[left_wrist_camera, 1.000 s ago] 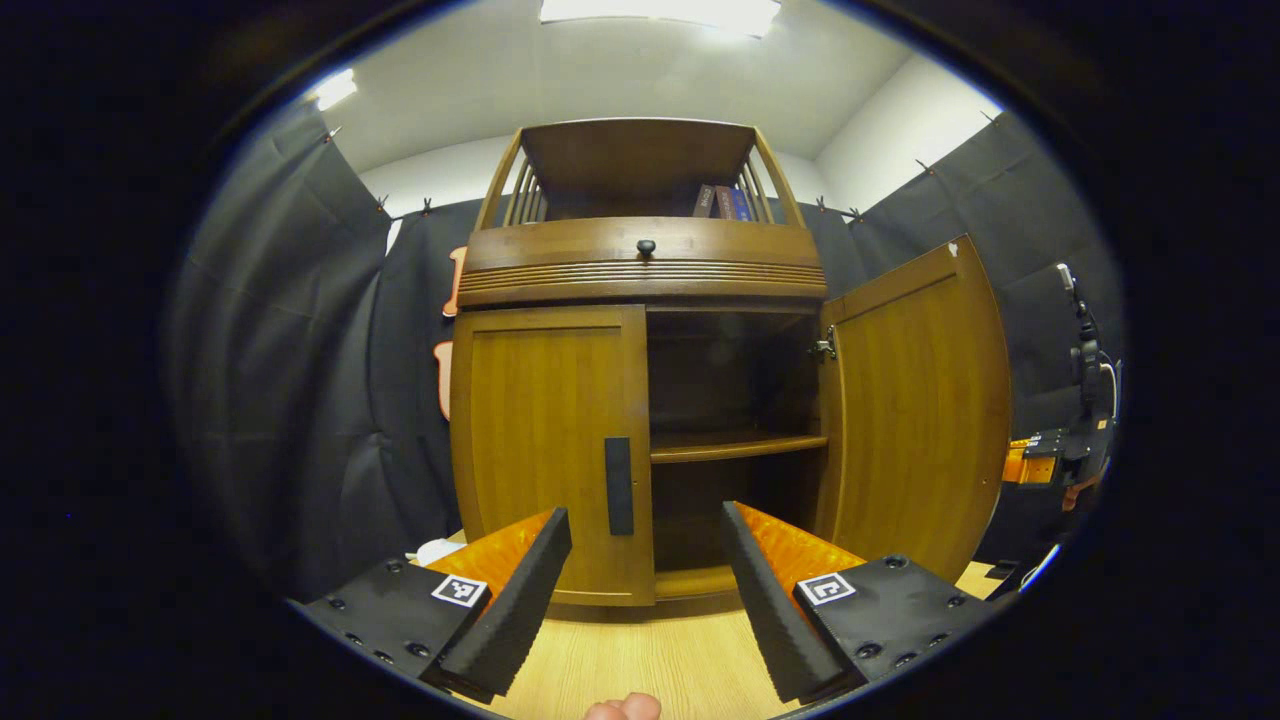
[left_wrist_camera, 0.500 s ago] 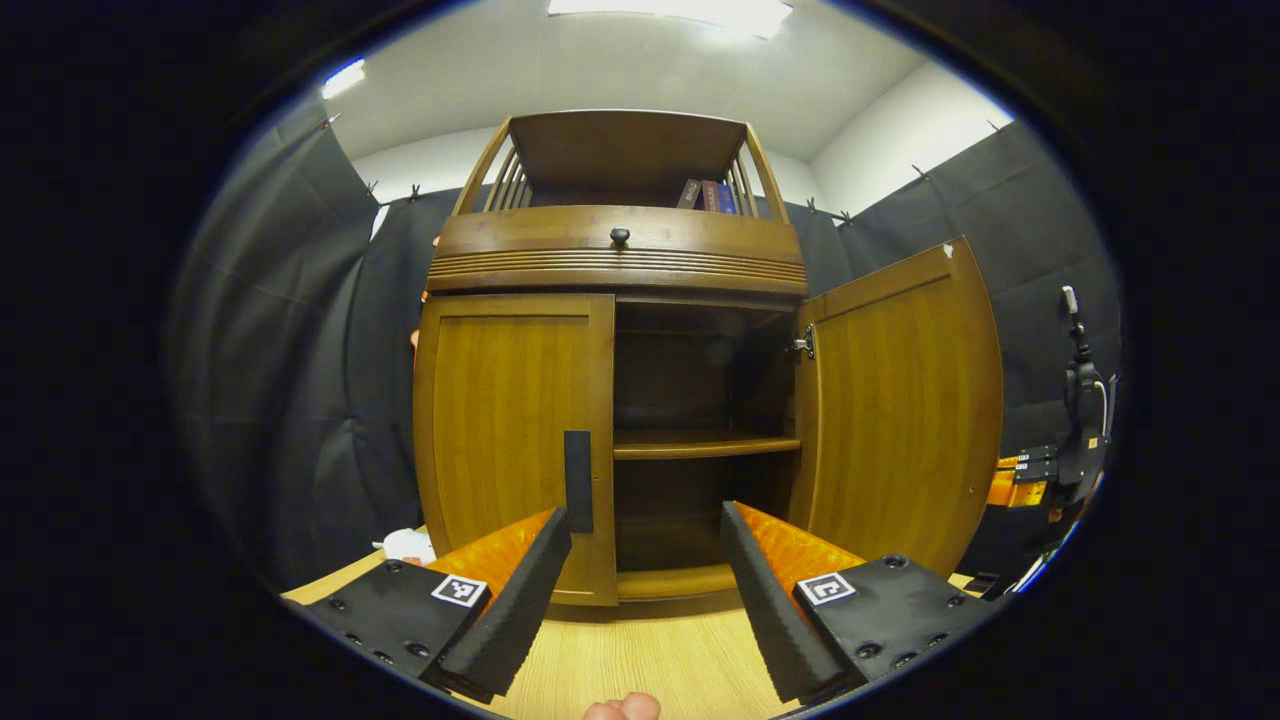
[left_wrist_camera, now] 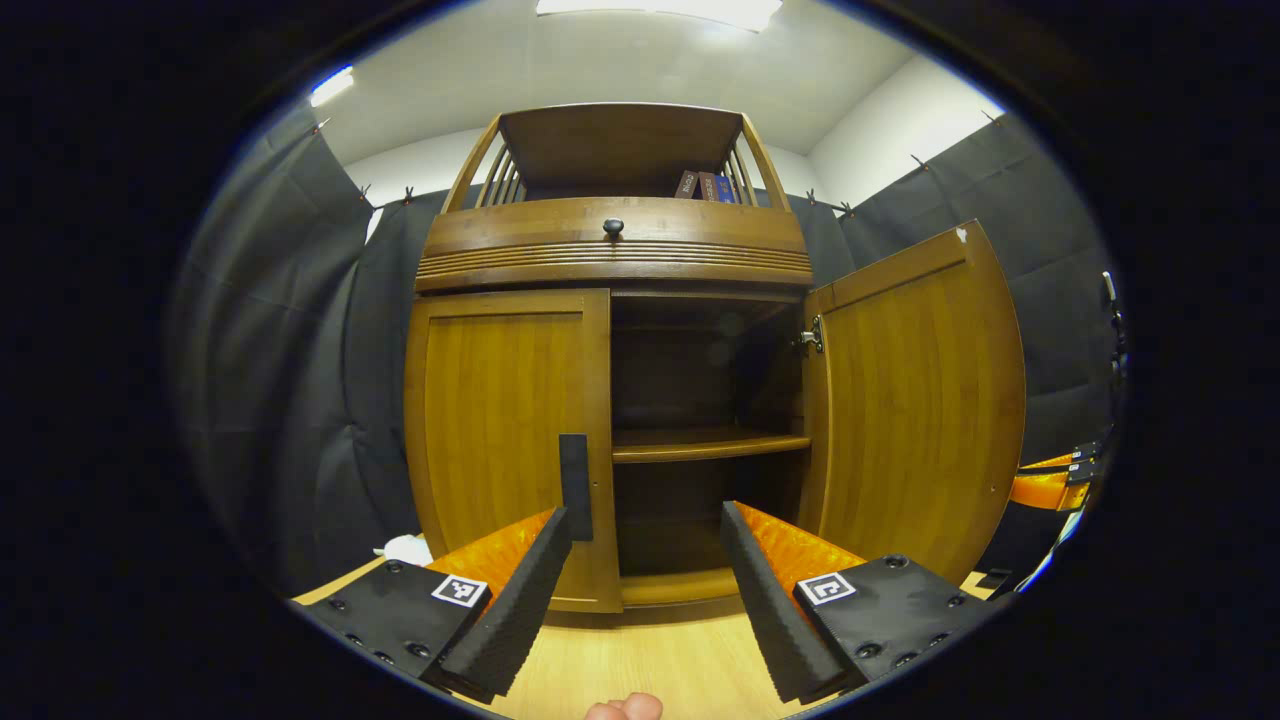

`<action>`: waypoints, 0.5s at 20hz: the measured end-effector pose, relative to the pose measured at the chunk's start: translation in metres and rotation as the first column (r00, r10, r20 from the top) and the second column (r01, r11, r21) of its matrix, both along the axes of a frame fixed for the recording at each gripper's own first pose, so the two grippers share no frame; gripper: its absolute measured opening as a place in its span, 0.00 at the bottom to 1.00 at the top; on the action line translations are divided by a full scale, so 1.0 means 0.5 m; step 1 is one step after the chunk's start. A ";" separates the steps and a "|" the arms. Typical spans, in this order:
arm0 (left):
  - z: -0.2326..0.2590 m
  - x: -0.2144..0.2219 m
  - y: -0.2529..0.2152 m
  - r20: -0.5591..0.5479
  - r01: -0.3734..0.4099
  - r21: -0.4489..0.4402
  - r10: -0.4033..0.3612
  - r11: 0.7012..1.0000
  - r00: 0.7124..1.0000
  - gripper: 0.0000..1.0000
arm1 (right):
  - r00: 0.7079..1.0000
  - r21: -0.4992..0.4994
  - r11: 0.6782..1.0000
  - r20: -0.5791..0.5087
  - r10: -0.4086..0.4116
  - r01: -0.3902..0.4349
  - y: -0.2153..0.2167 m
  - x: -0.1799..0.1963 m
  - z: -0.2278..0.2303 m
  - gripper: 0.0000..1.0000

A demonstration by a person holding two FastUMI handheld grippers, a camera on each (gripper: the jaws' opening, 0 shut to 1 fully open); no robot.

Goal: Open the right door of the double-door shoe cabinet with the right hand, and open the left door with the left hand.

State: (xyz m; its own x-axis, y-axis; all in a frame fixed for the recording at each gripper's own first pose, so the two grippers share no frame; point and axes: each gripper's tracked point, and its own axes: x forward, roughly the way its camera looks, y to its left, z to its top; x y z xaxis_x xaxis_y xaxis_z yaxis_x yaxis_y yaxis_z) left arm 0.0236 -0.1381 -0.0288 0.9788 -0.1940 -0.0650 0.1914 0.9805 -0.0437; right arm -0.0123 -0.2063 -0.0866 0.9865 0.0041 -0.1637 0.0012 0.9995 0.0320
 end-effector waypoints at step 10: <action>-0.006 0.146 0.041 0.010 -0.032 0.052 0.032 0.998 0.999 0.99 | 0.964 0.064 0.968 0.098 -0.247 0.242 -0.116 -0.034 0.062 0.77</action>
State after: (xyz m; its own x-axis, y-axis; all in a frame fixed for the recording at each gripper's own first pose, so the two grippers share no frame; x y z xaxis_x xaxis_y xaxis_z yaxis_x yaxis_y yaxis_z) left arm 0.0967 -0.1179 -0.0316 0.9851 -0.1594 -0.0649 0.1603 0.9870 0.0093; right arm -0.0295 -0.2642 -0.0558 0.9700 -0.2339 -0.0658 0.2394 0.9661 0.0961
